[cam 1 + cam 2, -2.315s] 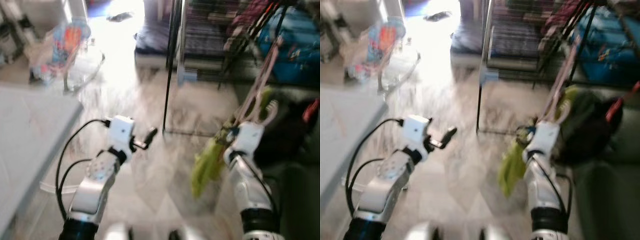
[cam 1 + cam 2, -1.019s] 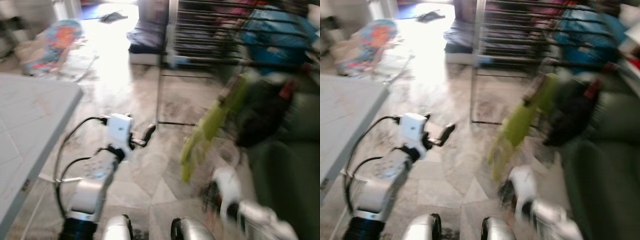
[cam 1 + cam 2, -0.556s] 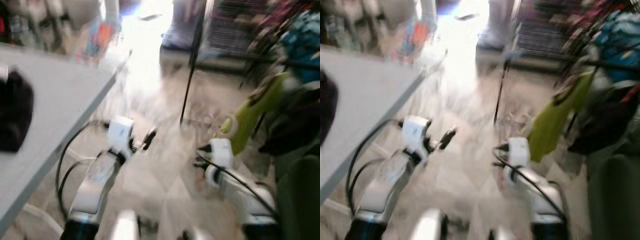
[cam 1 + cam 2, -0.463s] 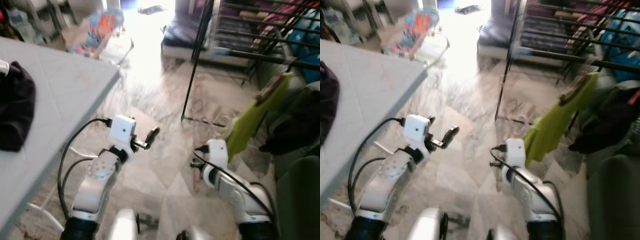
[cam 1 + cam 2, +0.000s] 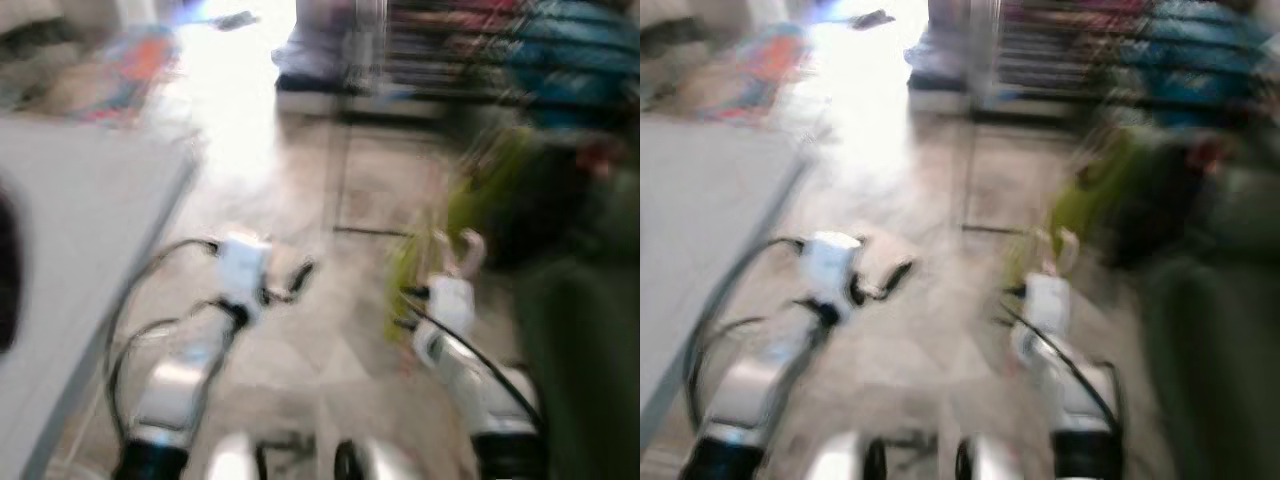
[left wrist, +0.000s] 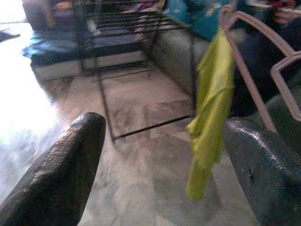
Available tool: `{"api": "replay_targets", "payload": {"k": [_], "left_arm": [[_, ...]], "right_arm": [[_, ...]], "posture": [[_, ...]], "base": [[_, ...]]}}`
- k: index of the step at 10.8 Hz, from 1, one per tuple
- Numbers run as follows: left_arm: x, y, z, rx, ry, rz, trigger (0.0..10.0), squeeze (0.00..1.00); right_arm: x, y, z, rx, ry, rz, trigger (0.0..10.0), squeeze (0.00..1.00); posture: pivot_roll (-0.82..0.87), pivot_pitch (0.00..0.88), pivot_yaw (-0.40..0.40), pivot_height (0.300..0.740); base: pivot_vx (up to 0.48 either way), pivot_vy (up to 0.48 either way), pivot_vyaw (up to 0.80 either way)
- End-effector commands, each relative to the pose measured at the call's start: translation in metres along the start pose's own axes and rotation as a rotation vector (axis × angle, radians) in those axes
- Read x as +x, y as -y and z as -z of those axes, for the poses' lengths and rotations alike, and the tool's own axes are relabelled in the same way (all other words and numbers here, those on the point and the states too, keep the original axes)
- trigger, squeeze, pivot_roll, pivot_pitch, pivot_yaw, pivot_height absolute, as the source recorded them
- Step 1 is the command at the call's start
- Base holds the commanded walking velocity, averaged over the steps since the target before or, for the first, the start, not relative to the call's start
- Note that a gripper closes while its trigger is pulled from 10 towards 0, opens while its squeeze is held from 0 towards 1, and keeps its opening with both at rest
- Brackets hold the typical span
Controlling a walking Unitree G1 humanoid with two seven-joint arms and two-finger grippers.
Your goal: Hang hanger
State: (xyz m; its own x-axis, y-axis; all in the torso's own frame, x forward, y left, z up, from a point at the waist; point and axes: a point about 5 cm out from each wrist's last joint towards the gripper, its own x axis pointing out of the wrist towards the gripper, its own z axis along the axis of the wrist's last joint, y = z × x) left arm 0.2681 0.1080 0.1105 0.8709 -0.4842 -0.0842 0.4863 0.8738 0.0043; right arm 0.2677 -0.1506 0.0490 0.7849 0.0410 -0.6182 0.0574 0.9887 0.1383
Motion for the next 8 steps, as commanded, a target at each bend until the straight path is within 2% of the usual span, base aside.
{"api": "replay_targets", "payload": {"k": [1,3,5,6,8], "left_arm": [[0.003,0.005,-0.006,-0.005,0.027,0.026,10.0,0.0],[0.002,0.005,-0.006,-0.007,0.032,0.025,10.0,0.0],[0.002,0.007,-0.006,-0.025,0.035,0.027,10.0,0.0],[0.002,0.007,-0.006,-0.023,0.039,0.029,10.0,0.0],[0.002,0.009,-0.005,-0.022,0.037,0.033,10.0,0.0]], "right_arm": [[0.0,0.008,-0.001,0.004,0.013,0.037,10.0,0.0],[0.004,0.003,-0.003,-0.006,0.018,0.014,10.0,0.0],[0.005,-0.001,0.0,-0.029,-0.007,-0.028,10.0,0.0],[0.002,-0.001,-0.01,-0.144,0.083,-0.017,10.0,0.0],[-0.001,-0.01,-0.013,-0.138,0.091,-0.071,10.0,0.0]], "posture": [[-0.04,0.104,-0.041,0.74],[-0.03,0.103,-0.042,0.74],[-0.04,0.109,-0.046,0.74],[-0.04,0.109,-0.047,0.74],[-0.04,0.109,-0.051,0.74]], "base": [[0.0,0.0,-0.76],[0.323,0.0,-0.25],[0.317,0.358,0.0],[0.315,0.364,0.0],[0.298,0.36,0.0]]}}
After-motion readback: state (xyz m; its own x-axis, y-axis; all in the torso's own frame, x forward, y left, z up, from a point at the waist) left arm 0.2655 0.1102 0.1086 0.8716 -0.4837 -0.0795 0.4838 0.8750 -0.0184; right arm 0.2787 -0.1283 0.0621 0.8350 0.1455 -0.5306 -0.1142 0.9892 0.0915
